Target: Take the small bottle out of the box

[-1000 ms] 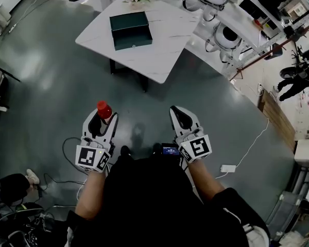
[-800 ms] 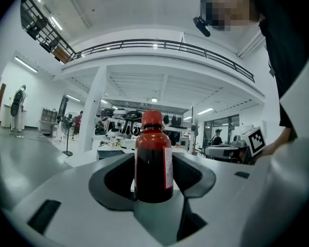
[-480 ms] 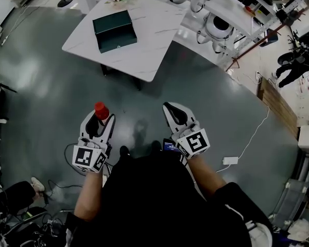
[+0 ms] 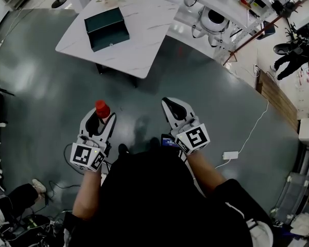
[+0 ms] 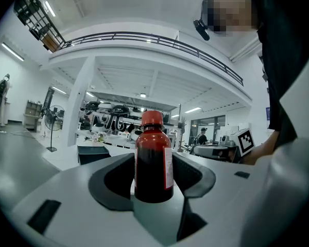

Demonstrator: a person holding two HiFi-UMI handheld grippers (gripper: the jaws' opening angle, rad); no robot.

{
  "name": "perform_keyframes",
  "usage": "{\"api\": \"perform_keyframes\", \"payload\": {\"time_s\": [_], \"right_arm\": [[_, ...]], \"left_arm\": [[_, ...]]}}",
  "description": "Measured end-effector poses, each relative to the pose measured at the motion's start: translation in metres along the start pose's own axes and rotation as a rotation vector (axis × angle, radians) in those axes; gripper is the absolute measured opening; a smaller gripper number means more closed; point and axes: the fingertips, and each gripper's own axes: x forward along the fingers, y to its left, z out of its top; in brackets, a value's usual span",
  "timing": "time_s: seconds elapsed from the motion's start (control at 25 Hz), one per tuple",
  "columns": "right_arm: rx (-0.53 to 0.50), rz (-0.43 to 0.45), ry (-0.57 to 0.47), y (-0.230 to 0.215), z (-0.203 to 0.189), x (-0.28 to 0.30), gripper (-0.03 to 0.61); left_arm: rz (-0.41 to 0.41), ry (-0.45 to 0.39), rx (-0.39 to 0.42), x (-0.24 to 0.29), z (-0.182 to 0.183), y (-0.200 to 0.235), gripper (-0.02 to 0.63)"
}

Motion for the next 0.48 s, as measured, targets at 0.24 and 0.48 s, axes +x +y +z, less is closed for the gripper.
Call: {"api": "perform_keyframes", "payload": {"time_s": [0.24, 0.48], "right_arm": [[-0.005, 0.001, -0.002, -0.009, -0.001, -0.007, 0.039], [0.002, -0.001, -0.006, -0.022, -0.004, -0.018, 0.039]], "left_arm": [[-0.003, -0.008, -0.022, 0.009, 0.003, -0.008, 0.235], [0.000, -0.009, -0.030, 0.016, 0.002, -0.019, 0.235]]}}
